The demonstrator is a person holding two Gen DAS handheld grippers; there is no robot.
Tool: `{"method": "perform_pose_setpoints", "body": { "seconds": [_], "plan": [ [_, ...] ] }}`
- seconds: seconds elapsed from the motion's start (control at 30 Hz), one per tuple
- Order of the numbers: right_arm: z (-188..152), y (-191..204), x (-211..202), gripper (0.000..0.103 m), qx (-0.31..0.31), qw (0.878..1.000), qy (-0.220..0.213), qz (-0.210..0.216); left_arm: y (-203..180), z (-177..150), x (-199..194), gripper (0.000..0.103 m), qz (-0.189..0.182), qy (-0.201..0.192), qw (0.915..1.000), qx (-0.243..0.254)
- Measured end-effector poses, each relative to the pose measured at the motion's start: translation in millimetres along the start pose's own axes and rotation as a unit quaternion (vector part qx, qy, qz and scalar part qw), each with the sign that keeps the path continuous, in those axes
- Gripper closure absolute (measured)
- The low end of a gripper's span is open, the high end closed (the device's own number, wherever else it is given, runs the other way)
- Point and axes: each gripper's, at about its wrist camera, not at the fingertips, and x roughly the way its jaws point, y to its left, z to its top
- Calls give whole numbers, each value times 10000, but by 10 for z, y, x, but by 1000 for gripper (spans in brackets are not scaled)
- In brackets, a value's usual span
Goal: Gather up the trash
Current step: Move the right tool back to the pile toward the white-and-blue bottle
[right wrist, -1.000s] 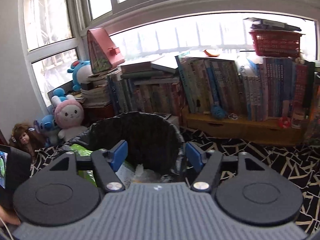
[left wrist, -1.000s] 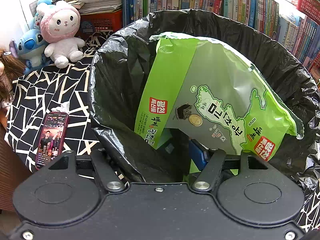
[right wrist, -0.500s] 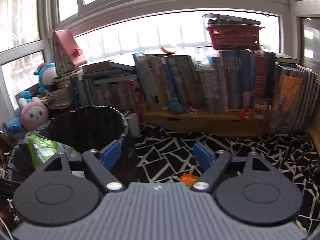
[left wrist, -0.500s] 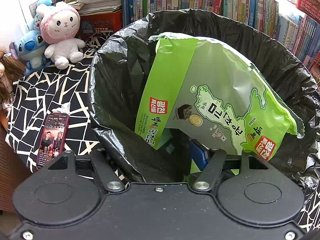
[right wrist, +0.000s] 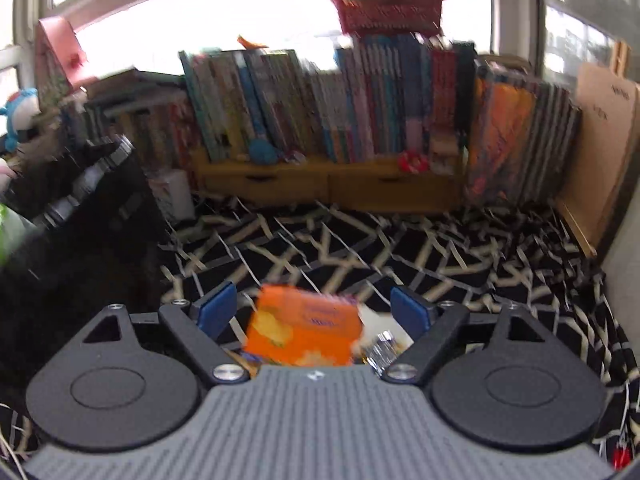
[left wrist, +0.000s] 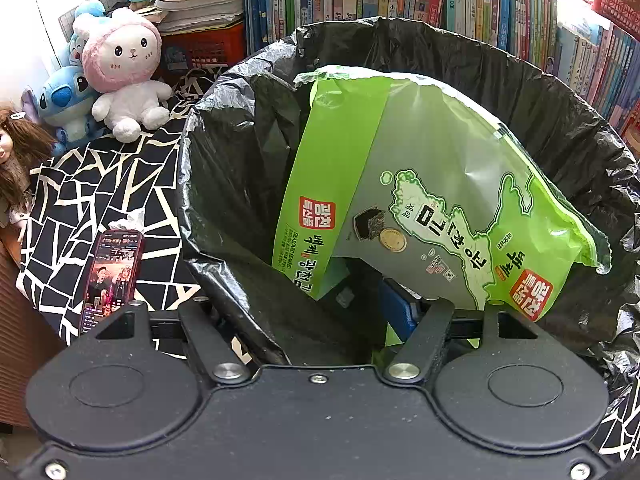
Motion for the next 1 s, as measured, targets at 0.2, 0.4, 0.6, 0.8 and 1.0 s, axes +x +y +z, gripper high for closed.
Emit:
{"method": "perform_pose_setpoints", "body": {
  "seconds": [0.2,0.4,0.6,0.8,1.0],
  "plan": [
    [-357,-157,186,12,47,9978,465,-459,-18,-3,0,35,44,-13,10000,14],
    [-695,-286,373,13,162,9914,1162,-576,-29,-7,-6,34,93,-20,9999,38],
    [-861,-478,575,13,950,9791,1561,-898,-39,-12,-7,34,131,-55,9999,69],
    [-843,-546,844,13,1629,9640,1797,-1091,-50,-10,-8,34,148,-58,9998,115],
    [-756,-425,1145,12,1494,9570,2006,-1470,-73,-7,-8,34,203,-62,9996,195]
  ]
}}
